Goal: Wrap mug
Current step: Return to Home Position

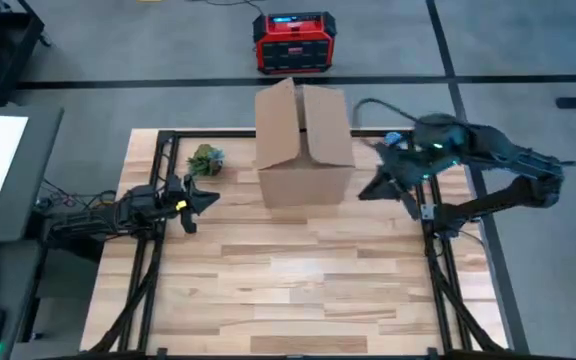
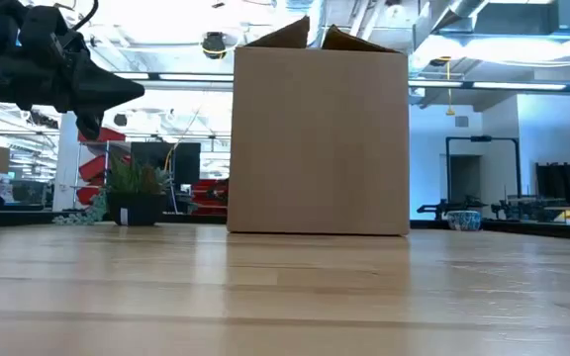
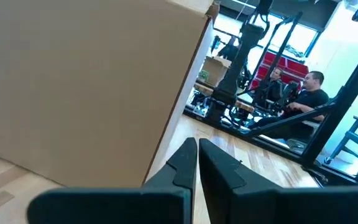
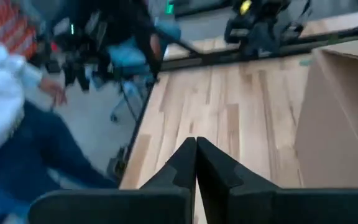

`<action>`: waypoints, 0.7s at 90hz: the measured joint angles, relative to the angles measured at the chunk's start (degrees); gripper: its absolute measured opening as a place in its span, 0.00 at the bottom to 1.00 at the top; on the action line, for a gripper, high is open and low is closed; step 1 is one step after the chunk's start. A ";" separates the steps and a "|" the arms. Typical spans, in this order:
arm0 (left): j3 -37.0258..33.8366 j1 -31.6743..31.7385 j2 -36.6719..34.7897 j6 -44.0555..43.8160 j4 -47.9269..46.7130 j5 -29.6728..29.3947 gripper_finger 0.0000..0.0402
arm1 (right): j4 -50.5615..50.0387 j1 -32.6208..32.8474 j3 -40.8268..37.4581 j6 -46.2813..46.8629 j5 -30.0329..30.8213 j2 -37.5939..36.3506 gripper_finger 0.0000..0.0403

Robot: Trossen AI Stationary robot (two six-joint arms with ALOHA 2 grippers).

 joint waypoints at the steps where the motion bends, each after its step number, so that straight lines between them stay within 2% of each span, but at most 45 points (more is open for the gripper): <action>1: 0.00 -0.01 -0.01 0.00 0.01 0.00 0.00 | 1.03 0.24 -1.20 0.60 0.24 -0.94 0.00; 18: 0.00 0.00 0.00 0.00 0.02 0.00 0.00 | 18.58 3.17 -23.06 9.33 1.88 -17.12 0.00; 33: 0.00 0.02 -0.02 0.00 0.01 0.00 0.00 | 29.31 4.20 -40.01 13.96 2.17 -28.69 0.00; 46: 0.00 0.01 -0.02 0.00 0.00 0.00 0.00 | 32.58 4.08 -50.59 14.15 2.20 -39.22 0.00; 63: -0.01 -0.01 -0.02 0.00 0.00 0.00 0.00 | 34.29 3.48 -60.06 16.52 2.21 -52.09 0.00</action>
